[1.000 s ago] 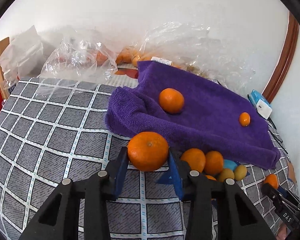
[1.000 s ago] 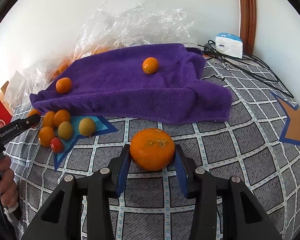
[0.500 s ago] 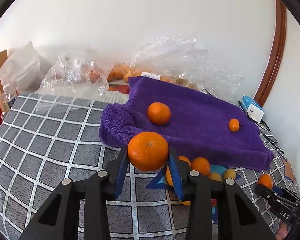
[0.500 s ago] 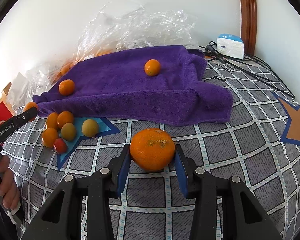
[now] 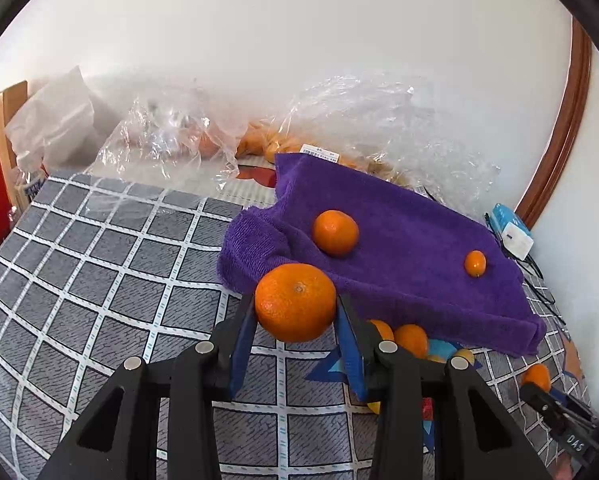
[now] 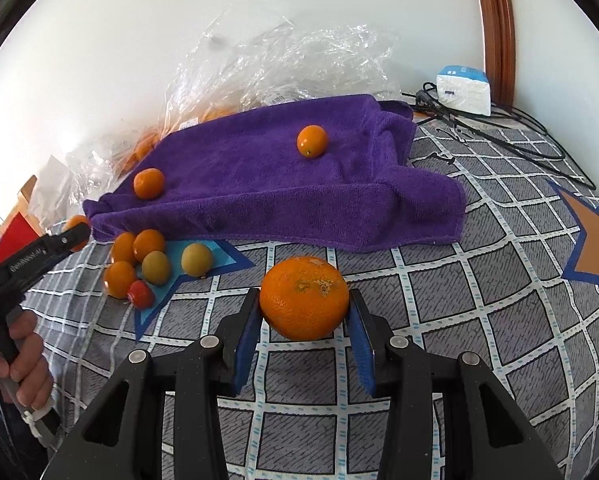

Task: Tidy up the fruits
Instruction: 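Carry both oranges onto the purple towel and open both grippers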

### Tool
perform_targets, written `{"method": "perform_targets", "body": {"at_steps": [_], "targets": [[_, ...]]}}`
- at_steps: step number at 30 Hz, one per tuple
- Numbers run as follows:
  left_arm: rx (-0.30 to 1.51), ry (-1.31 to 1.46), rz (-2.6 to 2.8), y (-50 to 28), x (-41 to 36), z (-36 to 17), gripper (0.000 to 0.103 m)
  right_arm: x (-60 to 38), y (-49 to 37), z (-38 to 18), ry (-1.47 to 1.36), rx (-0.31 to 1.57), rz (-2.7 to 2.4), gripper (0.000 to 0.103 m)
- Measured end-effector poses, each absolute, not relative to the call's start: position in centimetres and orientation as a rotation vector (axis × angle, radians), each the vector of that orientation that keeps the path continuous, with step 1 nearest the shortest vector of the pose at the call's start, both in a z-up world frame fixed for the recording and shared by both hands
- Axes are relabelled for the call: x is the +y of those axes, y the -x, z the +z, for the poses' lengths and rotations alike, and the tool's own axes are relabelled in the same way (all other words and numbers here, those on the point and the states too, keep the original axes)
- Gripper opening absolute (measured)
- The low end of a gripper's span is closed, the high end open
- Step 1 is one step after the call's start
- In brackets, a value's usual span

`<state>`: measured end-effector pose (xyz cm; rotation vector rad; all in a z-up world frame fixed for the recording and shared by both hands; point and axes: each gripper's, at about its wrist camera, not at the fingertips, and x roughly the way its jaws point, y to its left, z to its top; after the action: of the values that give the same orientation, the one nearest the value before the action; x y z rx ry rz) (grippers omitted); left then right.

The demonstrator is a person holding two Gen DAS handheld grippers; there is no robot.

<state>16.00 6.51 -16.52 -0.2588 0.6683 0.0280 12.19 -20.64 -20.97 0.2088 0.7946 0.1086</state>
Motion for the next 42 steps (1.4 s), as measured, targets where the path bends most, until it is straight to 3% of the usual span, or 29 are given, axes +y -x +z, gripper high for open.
{"method": "perform_targets", "body": {"at_steps": [9, 17, 27, 42], "targets": [[0.629, 0.285, 0.005, -17.4, 5.2, -12.1, 0.037, -21.3, -13.6, -15.2, -0.110, 0.706, 0.122, 0.042], [0.636, 0.266, 0.008, -21.8, 3.4, -12.1, 0.037, -21.0, -19.9, -11.7, -0.085, 0.633, 0.127, 0.042], [0.715, 0.226, 0.017, -24.3, 3.8, -16.9, 0.037, -20.2, -24.6, -17.3, -0.060, 0.731, 0.144, 0.042], [0.763, 0.140, -0.005, -24.7, 2.1, -17.6, 0.038, -20.7, -26.1, -20.6, -0.078, 0.801, 0.093, 0.042]]}}
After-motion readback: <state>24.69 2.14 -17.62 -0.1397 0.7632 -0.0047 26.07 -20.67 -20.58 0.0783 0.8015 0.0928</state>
